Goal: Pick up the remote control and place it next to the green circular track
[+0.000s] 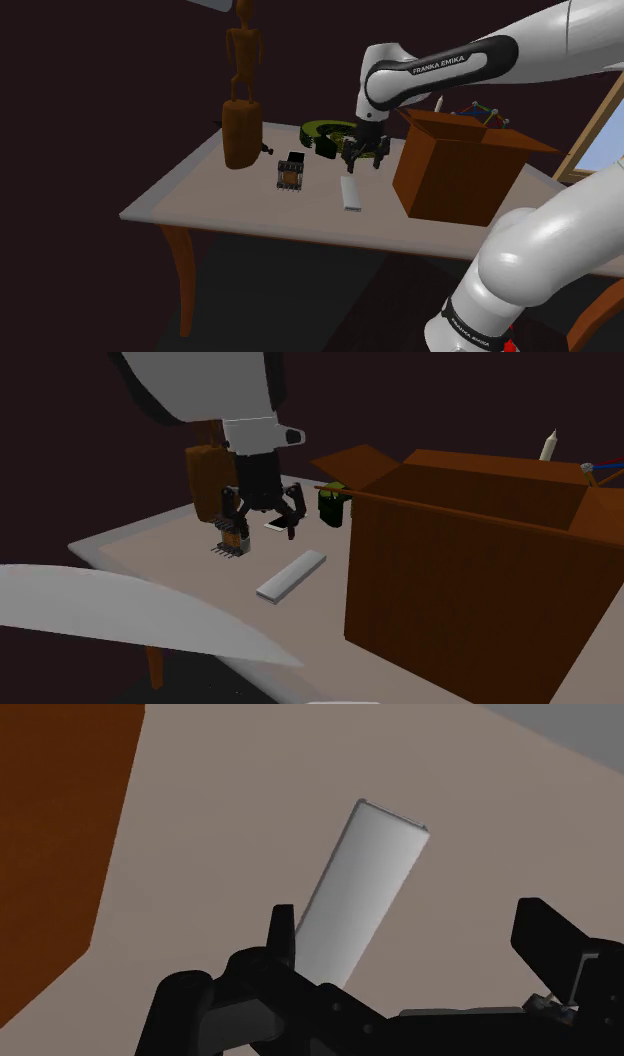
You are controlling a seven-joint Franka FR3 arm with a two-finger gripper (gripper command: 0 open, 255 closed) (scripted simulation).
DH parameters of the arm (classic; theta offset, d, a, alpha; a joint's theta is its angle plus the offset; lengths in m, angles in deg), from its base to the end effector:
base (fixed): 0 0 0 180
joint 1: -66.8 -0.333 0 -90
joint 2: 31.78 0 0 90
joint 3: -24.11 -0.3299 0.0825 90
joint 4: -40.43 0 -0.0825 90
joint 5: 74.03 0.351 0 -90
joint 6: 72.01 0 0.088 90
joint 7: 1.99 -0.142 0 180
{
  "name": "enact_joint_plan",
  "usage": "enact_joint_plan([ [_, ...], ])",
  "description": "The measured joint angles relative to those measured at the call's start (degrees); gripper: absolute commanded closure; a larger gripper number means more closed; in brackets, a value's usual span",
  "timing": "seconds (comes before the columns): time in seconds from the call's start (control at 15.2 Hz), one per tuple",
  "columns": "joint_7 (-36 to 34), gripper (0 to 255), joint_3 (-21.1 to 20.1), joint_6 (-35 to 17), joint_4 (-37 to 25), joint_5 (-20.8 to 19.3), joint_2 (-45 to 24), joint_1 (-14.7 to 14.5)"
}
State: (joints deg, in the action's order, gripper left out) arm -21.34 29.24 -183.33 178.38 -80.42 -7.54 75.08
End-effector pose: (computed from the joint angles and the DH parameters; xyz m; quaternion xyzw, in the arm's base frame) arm 0.3637 -0.0998 0.4560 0.9656 -0.2570 -0.0193 0.0343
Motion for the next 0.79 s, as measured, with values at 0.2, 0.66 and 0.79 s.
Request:
enact_joint_plan([
  [0.2,-1.8,0,1.4,-6.2,-0.3,0.6,-5.7,1.2],
  [0.66,-4.6,0,4.4,-17.2,-2.5,3.3,-17.4,3.5],
  [0.79,-4.6,0,4.6,-19.2,-2.0,3.6,-18.7,3.6],
])
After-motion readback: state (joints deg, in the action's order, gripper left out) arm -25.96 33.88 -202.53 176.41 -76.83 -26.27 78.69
